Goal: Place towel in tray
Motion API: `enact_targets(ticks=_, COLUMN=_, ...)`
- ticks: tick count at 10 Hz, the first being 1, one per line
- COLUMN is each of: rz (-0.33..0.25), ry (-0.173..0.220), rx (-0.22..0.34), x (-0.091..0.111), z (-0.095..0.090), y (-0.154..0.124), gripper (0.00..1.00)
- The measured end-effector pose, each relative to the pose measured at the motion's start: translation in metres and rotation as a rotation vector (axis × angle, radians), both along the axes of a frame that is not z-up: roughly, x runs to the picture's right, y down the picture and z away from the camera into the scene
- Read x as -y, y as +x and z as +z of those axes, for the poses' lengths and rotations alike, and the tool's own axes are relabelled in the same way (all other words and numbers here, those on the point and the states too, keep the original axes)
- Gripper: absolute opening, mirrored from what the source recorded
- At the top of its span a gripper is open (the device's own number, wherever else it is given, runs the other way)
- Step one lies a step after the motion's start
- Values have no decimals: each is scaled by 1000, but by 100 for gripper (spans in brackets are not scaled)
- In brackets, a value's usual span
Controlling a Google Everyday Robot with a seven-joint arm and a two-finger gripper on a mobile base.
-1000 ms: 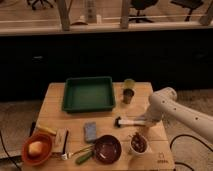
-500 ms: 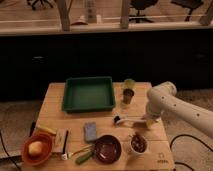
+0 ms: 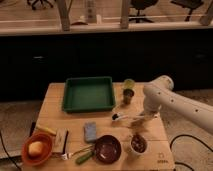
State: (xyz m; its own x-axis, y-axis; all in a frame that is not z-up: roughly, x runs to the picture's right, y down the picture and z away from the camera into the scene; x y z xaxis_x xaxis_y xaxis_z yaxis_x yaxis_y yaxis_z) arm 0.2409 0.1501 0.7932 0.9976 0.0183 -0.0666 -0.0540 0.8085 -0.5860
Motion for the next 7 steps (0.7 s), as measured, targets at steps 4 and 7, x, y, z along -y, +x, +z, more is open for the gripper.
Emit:
enact_targets(ticks=4, rz=-35, ry=18, rx=-2, x=18, z=-10, y=-17, gripper=8)
enact_targets(ticks=7, rz=-21, ry=-6, rx=10, x=5, z=-3, y=-13, gripper=39)
